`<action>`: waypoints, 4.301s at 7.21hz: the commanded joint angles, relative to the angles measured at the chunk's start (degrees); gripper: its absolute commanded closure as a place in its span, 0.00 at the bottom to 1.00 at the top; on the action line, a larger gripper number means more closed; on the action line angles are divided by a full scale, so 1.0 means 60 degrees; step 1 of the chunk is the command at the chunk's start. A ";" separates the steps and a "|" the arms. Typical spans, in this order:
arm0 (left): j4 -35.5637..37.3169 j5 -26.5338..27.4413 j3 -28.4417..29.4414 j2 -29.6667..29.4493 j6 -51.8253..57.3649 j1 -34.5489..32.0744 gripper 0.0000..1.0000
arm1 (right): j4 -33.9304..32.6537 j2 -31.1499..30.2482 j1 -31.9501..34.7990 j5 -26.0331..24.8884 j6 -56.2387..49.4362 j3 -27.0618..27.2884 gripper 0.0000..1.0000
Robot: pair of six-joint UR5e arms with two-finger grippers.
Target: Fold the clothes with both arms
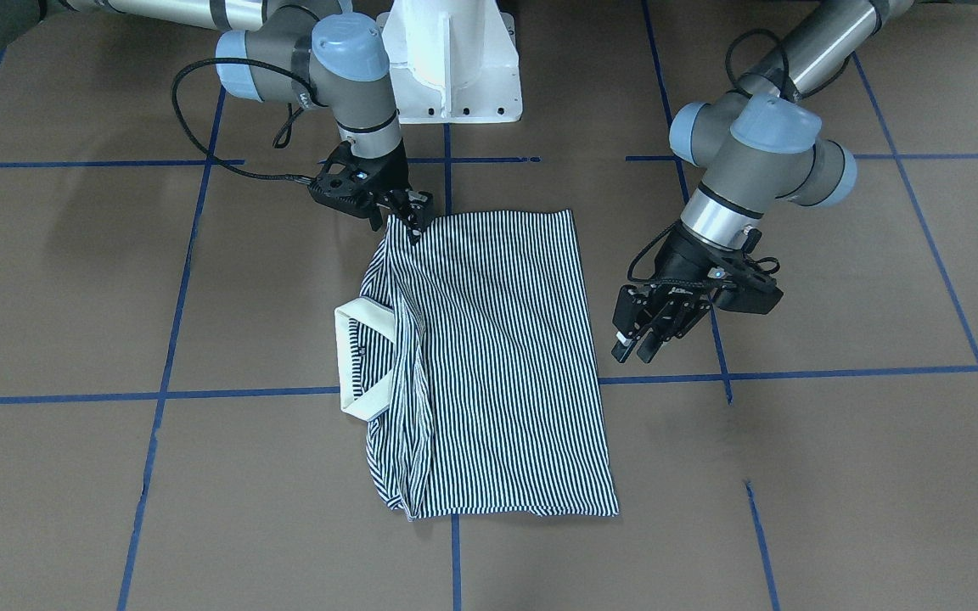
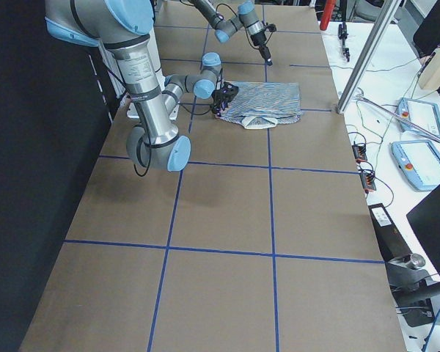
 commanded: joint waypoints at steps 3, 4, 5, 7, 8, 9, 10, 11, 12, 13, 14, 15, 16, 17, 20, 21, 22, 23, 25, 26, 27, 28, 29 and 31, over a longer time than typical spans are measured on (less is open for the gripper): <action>0.0000 0.0000 -0.0064 -0.0001 -0.0012 0.0004 0.49 | 0.1194 0.0003 -0.0004 0.0028 0.0134 -0.0682 0.29; 0.0000 0.0015 -0.0093 -0.0001 -0.0012 0.0004 0.49 | 0.1244 -0.0026 0.0010 0.0101 0.0120 -0.0570 0.32; 0.0015 0.0000 -0.0137 0.0014 -0.0012 0.0004 0.49 | 0.1259 -0.0128 -0.0004 0.0101 0.0134 -0.0612 0.34; 0.0015 0.0015 -0.0137 -0.0001 -0.0012 0.0004 0.49 | 0.1158 -0.0115 -0.0004 0.0101 0.0149 -0.0453 0.77; 0.0015 0.0015 -0.0180 0.0014 -0.0012 0.0004 0.49 | 0.1142 -0.0158 0.0025 0.0101 0.0149 -0.0292 1.00; 0.0015 0.0015 -0.0195 0.0014 -0.0012 0.0004 0.49 | 0.1142 -0.0173 0.0040 0.0101 0.0134 -0.0218 1.00; 0.0015 0.0015 -0.0196 0.0014 -0.0012 0.0004 0.49 | 0.1142 -0.0260 0.0025 0.0101 0.0134 -0.0203 1.00; 0.0015 0.0015 -0.0196 0.0014 -0.0012 0.0004 0.49 | 0.1142 -0.0276 0.0011 0.0087 0.0134 -0.0217 1.00; 0.0015 0.0015 -0.0196 0.0014 -0.0026 0.0004 0.49 | 0.1142 -0.0261 0.0025 0.0087 0.0134 -0.0115 1.00; 0.0015 0.0015 -0.0210 0.0014 -0.0099 0.0004 0.49 | 0.1128 -0.0290 0.0069 0.0101 0.0134 0.0190 1.00; 0.0029 0.0000 -0.0471 0.0086 -0.0491 0.0062 0.49 | 0.1127 -0.0522 0.0040 0.0101 0.0134 0.0425 1.00; 0.0435 0.0102 -0.1794 0.0943 -0.1351 0.0773 0.48 | 0.1127 -0.0583 0.0054 0.0087 0.0134 0.0544 1.00; 0.1063 0.0915 -0.2880 0.1473 -0.2505 0.1926 0.44 | 0.1127 -0.0598 0.0040 0.0087 0.0134 0.0588 1.00; 0.1838 0.1967 -0.3572 0.1856 -0.3285 0.3040 0.43 | 0.1142 -0.0598 0.0025 0.0087 0.0134 0.0545 1.00; 0.3573 0.2665 -0.3727 0.1801 -0.3835 0.4280 0.42 | 0.1142 -0.0583 0.0025 0.0072 0.0134 0.0603 1.00; 0.3647 0.2652 -0.3653 0.1758 -0.3806 0.4325 0.42 | 0.1142 -0.0583 0.0040 0.0058 0.0134 0.0603 1.00; 0.4054 0.2651 -0.3580 0.1641 -0.3748 0.4340 0.43 | 0.1142 -0.0583 0.0040 0.0057 0.0120 0.0603 1.00; 0.4290 0.2651 -0.3579 0.1582 -0.3733 0.4369 0.43 | 0.1142 -0.0569 0.0040 0.0057 0.0120 0.0618 1.00; 0.4321 0.2637 -0.3404 0.1523 -0.3718 0.4501 0.43 | 0.1157 -0.0583 0.0040 0.0057 0.0105 0.0603 1.00; 0.4321 0.2637 -0.3404 0.1537 -0.3718 0.4545 0.43 | 0.1157 -0.0569 0.0040 0.0057 0.0105 0.0603 1.00; 0.4336 0.2651 -0.3404 0.1581 -0.3718 0.4545 0.43 | 0.1157 -0.0569 0.0025 0.0057 0.0105 0.0603 1.00; 0.4336 0.2651 -0.3404 0.1610 -0.3718 0.4560 0.43 | 0.1157 -0.0569 0.0025 0.0057 0.0105 0.0603 1.00; 0.4336 0.2651 -0.3375 0.1625 -0.3718 0.4560 0.44 | 0.1157 -0.0569 0.0040 0.0057 0.0120 0.0618 1.00; 0.4336 0.2651 -0.3273 0.1654 -0.3733 0.4560 0.48 | 0.1157 -0.0569 0.0040 0.0043 0.0120 0.0618 1.00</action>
